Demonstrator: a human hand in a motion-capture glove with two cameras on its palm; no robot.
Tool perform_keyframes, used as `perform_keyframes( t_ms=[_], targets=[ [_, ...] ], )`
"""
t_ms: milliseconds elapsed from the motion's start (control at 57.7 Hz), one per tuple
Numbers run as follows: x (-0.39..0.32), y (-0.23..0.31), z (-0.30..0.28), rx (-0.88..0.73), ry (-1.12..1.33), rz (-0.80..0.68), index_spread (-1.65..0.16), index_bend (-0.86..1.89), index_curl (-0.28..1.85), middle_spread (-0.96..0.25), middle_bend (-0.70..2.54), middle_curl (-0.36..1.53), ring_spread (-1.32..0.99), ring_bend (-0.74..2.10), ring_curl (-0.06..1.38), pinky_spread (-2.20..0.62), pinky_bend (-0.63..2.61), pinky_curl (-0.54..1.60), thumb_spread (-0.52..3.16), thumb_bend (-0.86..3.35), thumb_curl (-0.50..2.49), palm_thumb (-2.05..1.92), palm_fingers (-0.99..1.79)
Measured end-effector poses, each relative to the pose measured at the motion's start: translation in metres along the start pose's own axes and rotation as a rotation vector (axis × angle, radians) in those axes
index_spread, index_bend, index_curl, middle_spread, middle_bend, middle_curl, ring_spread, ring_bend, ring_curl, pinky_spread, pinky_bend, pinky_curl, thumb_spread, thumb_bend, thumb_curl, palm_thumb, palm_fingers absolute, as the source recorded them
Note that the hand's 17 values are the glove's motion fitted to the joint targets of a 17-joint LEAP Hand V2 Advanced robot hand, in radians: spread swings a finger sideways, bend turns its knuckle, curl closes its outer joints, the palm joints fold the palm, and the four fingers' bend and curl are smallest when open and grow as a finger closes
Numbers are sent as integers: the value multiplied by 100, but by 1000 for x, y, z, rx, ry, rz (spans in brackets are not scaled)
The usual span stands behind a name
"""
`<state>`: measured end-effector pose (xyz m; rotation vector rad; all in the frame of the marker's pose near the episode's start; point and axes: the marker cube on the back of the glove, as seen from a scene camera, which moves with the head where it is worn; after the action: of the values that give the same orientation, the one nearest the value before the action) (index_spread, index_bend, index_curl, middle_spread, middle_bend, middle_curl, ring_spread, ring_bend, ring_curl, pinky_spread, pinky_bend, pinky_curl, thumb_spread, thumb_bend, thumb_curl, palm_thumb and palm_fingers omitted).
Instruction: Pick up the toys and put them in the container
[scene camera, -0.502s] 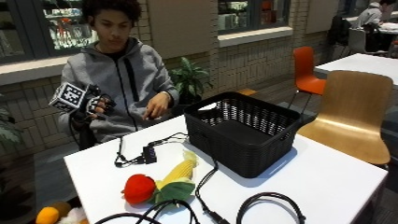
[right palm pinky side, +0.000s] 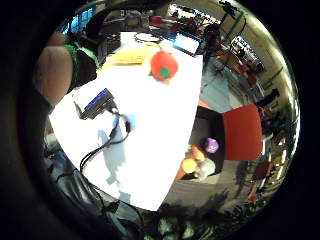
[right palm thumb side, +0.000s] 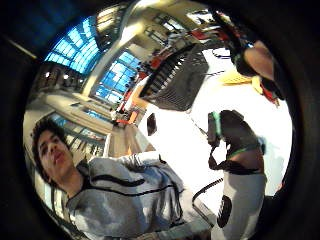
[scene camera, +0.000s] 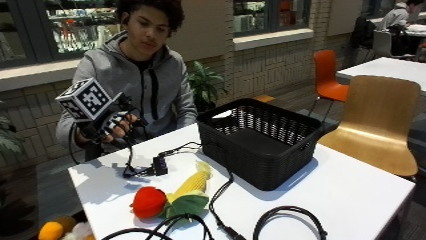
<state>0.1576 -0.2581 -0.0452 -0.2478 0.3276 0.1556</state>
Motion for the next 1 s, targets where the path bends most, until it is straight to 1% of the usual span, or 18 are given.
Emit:
perform_keyframes(
  t_ms=[17,104,121,208,260,364,416,502,606,693,779,831,866,883,918,970,987,1005],
  targets=[
    [6,-8,1,-12,6,17,-18,13,20,-5,49,21,-23,59,22,-11,47,25,156,58,23,28,69],
    [27,-35,9,-61,20,117,-22,9,19,-5,47,22,-23,62,24,-11,57,30,154,52,22,19,54],
    [32,-39,11,-69,27,130,-23,6,17,-4,44,22,-23,62,24,-11,62,31,152,50,21,17,47],
    [54,-59,20,-86,65,188,-25,7,15,-3,40,23,-22,64,25,-11,74,35,146,44,21,11,33],
    [66,-70,26,-94,85,227,-26,9,15,-3,40,24,-22,66,25,-10,79,37,143,41,21,9,30],
    [88,-92,39,-128,130,283,-28,13,15,-2,34,25,-21,64,25,-9,89,39,135,34,21,7,16],
    [95,-102,45,-150,149,302,-28,13,16,-1,32,25,-20,62,25,-8,94,41,132,32,22,7,10],
    [103,-114,58,-202,183,334,-29,17,19,1,27,26,-17,49,22,-6,101,42,127,27,23,7,-2],
    [116,-128,77,-290,207,359,-30,21,23,2,22,27,-14,35,19,-3,99,41,122,23,24,8,-8],
    [120,-124,94,-341,191,403,-30,20,25,3,18,27,-12,29,18,-3,98,40,121,21,26,11,-8],
    [124,-121,106,-284,154,414,-29,20,28,4,15,27,-11,30,18,-2,99,39,127,27,29,24,0],
    [125,-121,109,-221,167,408,-28,13,26,3,18,27,-12,41,20,-4,103,39,133,34,32,35,12],
    [125,-121,110,-185,189,403,-27,10,25,2,21,28,-13,53,23,-7,105,38,138,40,34,42,24],
    [125,-120,110,-172,198,402,-27,10,24,2,20,29,-14,54,23,-8,105,38,140,41,35,44,24],
    [124,-121,111,-150,212,401,-27,9,23,0,24,30,-16,67,27,-11,105,38,144,44,36,47,36],
    [124,-123,112,-115,228,399,-27,9,22,-2,28,33,-19,80,32,-15,104,38,149,48,39,51,43],
    [123,-123,112,-103,235,398,-27,9,22,-2,28,33,-20,81,32,-15,104,38,150,48,39,52,41],
    [123,-123,112,-90,242,396,-27,9,22,-3,32,35,-21,87,35,-17,105,39,150,50,40,54,47]
  ],
)
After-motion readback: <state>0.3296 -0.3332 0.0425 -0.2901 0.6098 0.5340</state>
